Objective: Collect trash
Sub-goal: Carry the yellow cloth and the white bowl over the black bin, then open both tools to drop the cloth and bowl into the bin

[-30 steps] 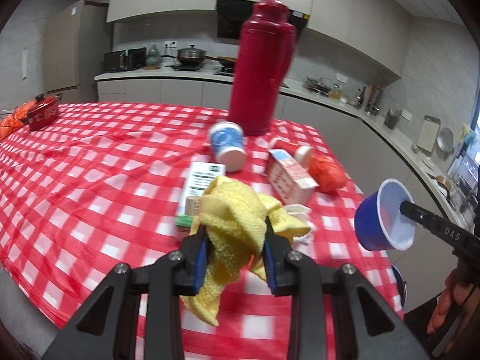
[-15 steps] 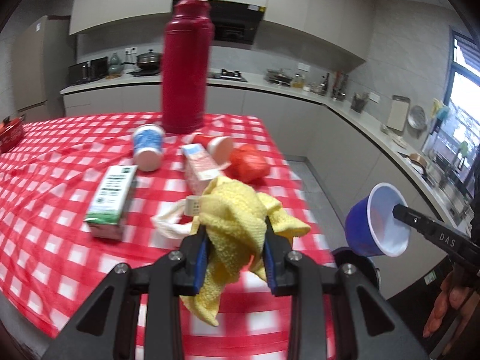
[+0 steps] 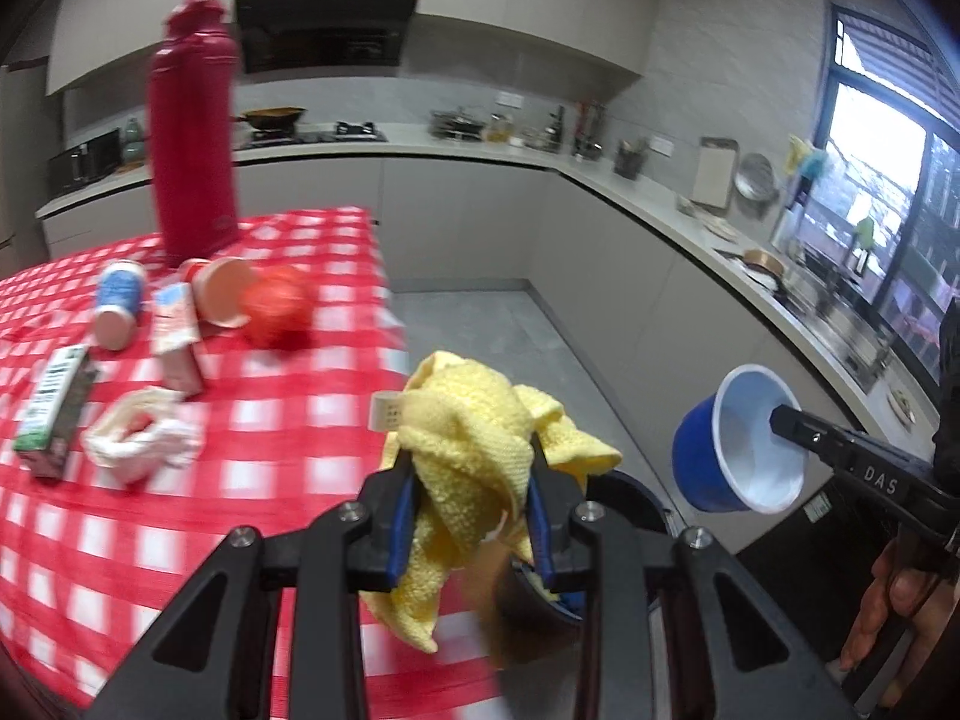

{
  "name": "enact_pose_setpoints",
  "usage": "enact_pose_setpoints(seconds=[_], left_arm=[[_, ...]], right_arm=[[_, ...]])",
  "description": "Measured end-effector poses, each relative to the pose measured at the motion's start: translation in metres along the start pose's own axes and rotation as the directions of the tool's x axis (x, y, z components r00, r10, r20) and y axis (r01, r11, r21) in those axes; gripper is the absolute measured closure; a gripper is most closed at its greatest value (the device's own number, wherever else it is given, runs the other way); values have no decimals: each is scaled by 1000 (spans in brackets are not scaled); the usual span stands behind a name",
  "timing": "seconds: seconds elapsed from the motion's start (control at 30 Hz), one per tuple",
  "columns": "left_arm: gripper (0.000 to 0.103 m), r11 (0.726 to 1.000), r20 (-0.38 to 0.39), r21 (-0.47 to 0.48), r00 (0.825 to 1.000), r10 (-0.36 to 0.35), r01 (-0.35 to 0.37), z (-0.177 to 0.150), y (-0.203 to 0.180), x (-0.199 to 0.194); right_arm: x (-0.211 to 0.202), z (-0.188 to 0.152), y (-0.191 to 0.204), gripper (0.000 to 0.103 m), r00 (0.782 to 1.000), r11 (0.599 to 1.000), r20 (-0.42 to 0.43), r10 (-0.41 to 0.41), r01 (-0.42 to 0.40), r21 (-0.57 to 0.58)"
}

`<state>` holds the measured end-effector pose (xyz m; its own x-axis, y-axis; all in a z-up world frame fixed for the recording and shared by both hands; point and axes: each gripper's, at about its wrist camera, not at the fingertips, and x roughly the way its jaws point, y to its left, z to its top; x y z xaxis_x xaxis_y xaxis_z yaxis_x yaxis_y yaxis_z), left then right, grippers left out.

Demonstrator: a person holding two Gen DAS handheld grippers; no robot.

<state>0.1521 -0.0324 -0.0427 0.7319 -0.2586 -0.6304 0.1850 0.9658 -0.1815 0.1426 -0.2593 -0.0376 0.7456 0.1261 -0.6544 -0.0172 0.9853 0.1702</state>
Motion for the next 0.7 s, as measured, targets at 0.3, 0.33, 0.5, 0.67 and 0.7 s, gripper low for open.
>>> enact_pose_setpoints(seconds=[0.3, 0.33, 0.5, 0.67, 0.7], left_arm=[[71, 997, -79, 39, 995, -57, 61, -12, -65, 49], [71, 997, -93, 40, 994, -61, 65, -14, -71, 57], [71, 996, -145, 51, 988, -60, 68, -27, -92, 85], [71, 997, -211, 59, 977, -44, 57, -45, -109, 115], [71, 997, -223, 62, 974, -37, 52, -49, -111, 120]], right_arm=[[10, -16, -83, 98, 997, 998, -64, -50, 52, 32], [14, -18, -89, 98, 996, 998, -73, -55, 57, 31], [43, -30, -112, 98, 990, 998, -129, -59, 63, 21], [84, -49, -131, 98, 979, 999, -200, -44, 47, 10], [94, -54, -135, 98, 975, 999, -219, -43, 45, 7]])
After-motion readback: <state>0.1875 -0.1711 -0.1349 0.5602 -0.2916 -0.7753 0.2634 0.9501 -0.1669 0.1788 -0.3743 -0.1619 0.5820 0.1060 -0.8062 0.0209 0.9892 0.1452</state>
